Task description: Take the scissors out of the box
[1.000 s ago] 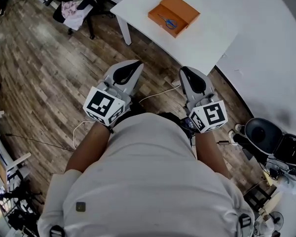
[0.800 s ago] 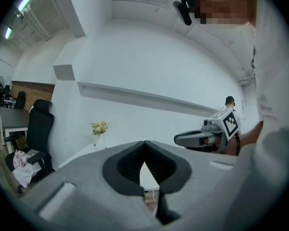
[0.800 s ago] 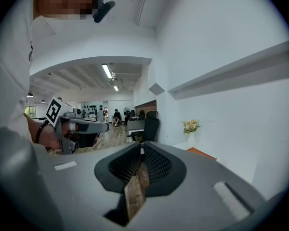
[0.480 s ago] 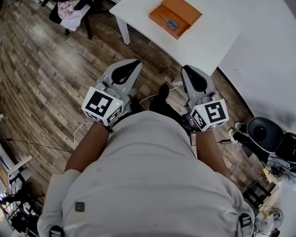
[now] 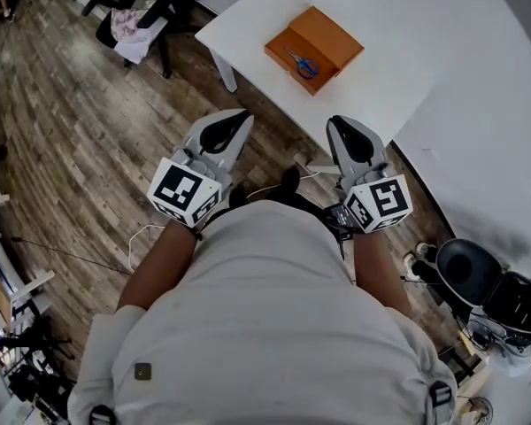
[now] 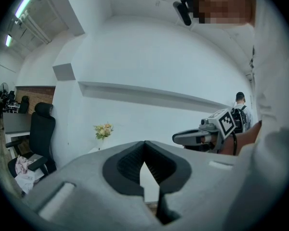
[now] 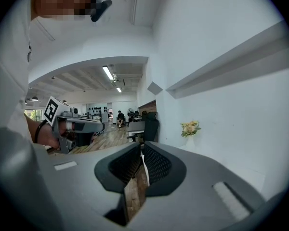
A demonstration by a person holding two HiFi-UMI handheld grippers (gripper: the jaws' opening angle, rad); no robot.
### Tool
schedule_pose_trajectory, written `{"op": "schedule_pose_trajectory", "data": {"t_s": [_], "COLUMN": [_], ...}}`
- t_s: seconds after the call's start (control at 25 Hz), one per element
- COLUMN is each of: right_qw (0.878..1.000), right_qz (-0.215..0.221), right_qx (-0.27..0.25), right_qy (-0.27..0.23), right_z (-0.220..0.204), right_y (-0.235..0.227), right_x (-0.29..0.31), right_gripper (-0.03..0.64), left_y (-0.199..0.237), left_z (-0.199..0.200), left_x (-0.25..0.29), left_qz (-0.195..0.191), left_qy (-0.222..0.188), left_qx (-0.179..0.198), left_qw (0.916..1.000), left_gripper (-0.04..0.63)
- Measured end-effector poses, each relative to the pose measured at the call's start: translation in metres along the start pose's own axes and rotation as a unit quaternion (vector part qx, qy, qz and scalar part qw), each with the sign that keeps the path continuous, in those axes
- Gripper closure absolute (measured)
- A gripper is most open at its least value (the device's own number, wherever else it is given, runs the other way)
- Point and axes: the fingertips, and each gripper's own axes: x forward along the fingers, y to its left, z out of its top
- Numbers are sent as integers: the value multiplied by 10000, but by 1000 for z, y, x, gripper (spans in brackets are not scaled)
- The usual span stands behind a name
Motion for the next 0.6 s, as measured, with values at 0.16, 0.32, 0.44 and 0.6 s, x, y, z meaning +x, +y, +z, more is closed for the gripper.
{"op": "schedule_pose_trajectory", "data": {"t_s": [0.16, 0.32, 0.44, 0.6], "right_qw": [9999, 9994, 9991, 9986], "right_qz": [146, 323, 408, 500], "right_qx": [33, 29, 58, 76], "right_qy": [53, 102, 109, 171], "right_z": [-3, -5, -6, -9], "right_y": [-40, -76, -99, -120], "right_x": [5, 3, 1, 2], "right_gripper": [580, 580, 580, 580], "left_y": [-2, -10, -16, -18], "left_z": [-1, 1, 4, 3], "left_x": [42, 80, 102, 121], "left_qz": [65, 141, 188, 282], "left_qy": [58, 79, 93, 173], "left_qx": [-13, 30, 69, 60], "left_qw": [10000, 9999, 9998, 9994], "left_gripper": [591, 591, 591, 591]}}
